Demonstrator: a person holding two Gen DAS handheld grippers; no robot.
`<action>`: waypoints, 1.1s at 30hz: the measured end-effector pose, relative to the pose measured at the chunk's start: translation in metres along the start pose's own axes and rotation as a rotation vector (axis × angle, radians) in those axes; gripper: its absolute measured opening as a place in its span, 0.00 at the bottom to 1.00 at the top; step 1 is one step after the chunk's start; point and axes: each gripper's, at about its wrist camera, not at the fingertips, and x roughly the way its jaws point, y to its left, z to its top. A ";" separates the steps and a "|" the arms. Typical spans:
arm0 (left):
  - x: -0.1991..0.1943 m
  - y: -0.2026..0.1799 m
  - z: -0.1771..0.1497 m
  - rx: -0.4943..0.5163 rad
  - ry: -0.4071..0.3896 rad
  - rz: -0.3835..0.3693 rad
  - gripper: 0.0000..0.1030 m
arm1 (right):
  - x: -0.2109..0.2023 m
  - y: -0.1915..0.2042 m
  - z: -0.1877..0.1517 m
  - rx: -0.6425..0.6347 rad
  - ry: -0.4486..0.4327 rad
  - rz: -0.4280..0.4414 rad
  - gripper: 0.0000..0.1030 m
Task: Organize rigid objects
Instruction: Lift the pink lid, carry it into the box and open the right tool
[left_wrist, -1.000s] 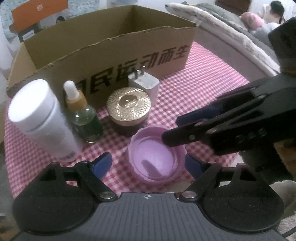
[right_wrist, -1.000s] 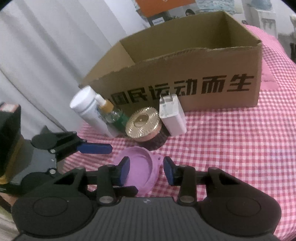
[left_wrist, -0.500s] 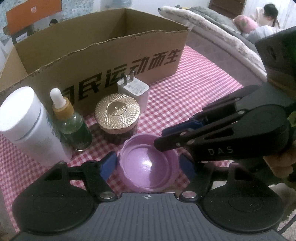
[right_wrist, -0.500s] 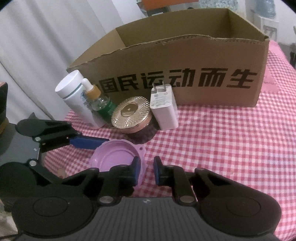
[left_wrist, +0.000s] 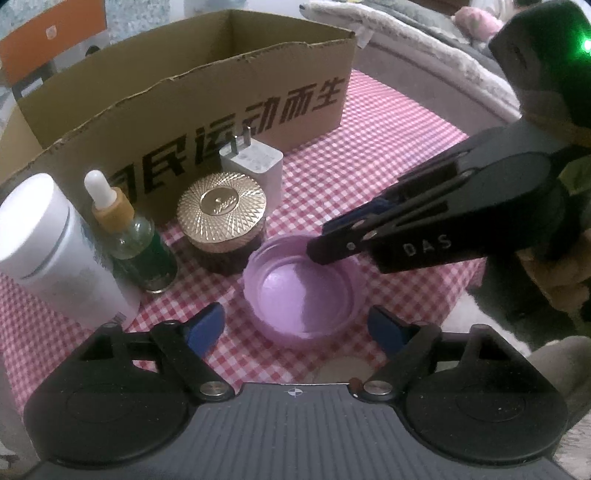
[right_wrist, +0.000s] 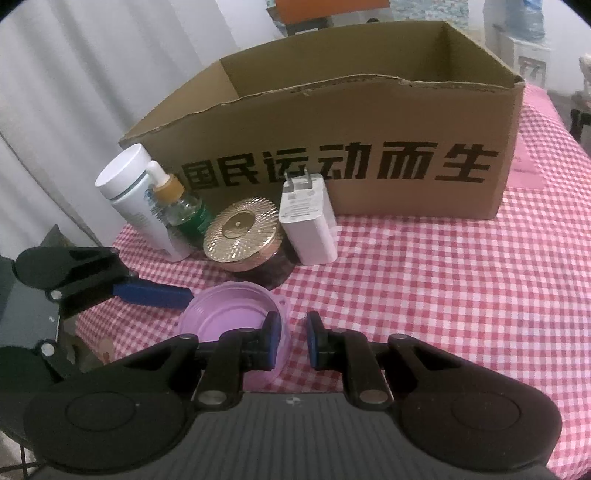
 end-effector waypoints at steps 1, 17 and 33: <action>0.001 -0.001 0.000 0.007 -0.003 0.008 0.78 | -0.001 -0.001 0.000 0.003 0.000 -0.001 0.16; 0.018 -0.016 0.011 0.077 -0.022 0.046 0.75 | -0.005 -0.009 -0.003 0.026 -0.004 -0.002 0.18; -0.008 -0.024 0.010 0.081 -0.111 0.081 0.71 | -0.017 0.007 -0.003 -0.032 -0.039 -0.002 0.17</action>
